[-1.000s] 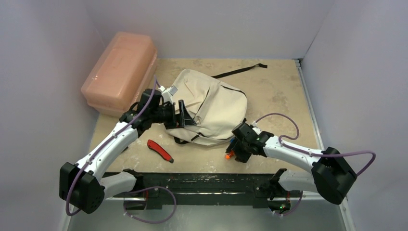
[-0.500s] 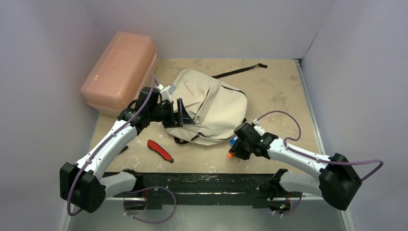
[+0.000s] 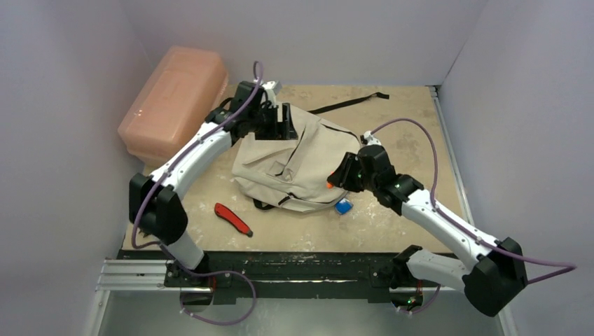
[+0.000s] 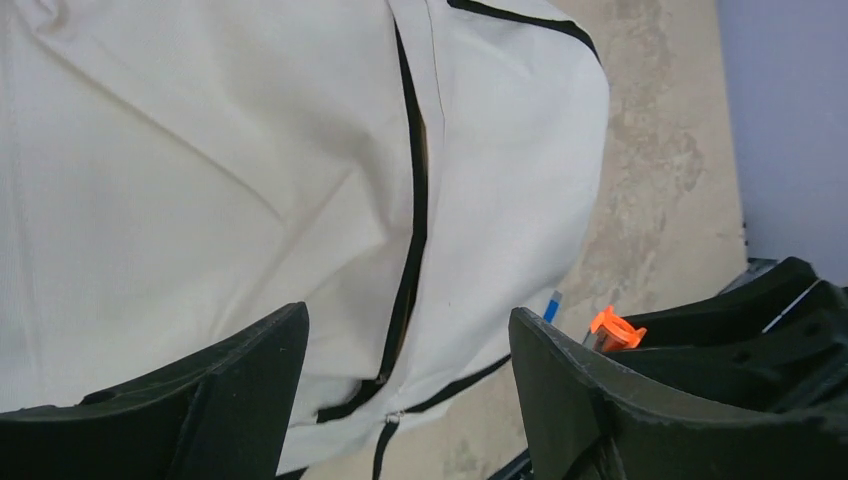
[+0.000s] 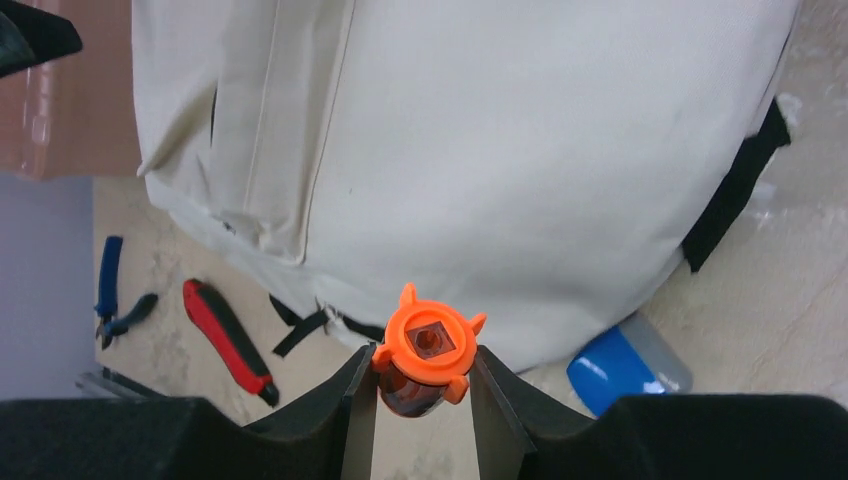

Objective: Pack the student bag
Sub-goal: Pick up the stationery from the center of the board, then place the stationery in the student bag, then pick up the stationery from the center of the board.

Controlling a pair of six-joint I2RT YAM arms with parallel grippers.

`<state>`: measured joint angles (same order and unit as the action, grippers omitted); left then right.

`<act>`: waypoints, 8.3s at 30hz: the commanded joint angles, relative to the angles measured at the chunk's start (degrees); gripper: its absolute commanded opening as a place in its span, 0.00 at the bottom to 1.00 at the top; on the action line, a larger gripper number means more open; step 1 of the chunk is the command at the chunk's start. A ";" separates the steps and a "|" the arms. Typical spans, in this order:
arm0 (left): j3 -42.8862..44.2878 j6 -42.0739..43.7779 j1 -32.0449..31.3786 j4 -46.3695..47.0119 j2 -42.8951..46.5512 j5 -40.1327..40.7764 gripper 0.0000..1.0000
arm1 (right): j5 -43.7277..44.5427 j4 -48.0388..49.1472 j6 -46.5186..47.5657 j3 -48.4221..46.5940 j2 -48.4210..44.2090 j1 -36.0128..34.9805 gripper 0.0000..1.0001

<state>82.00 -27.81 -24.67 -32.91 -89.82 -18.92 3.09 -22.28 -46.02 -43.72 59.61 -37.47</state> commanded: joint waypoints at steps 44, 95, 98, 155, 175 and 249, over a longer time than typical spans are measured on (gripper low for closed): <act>16.98 7.64 -7.77 -5.96 -16.40 12.19 0.23 | -35.26 28.29 2.71 -14.71 27.01 13.39 0.00; 20.12 9.72 -12.17 -15.68 -18.76 18.74 0.46 | -38.84 29.47 3.49 -7.28 24.18 24.75 0.00; 20.36 9.49 -12.33 -15.51 -19.93 18.43 0.47 | -38.95 29.34 3.56 -7.04 23.87 24.77 0.00; 7.73 10.18 -15.79 -2.22 -2.34 30.49 0.00 | -36.00 51.20 0.38 -22.43 49.71 9.00 0.48; 2.46 5.93 -13.38 -1.79 -4.56 22.16 0.00 | -20.00 10.00 24.53 -16.38 18.92 9.88 0.78; 0.98 4.70 -12.62 -1.32 -5.89 15.34 0.00 | 20.04 -0.23 -0.85 8.07 16.32 -24.93 0.75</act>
<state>81.95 -22.02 -37.52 -35.18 -96.42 -1.91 18.61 -21.26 -44.47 -34.79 75.20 -62.28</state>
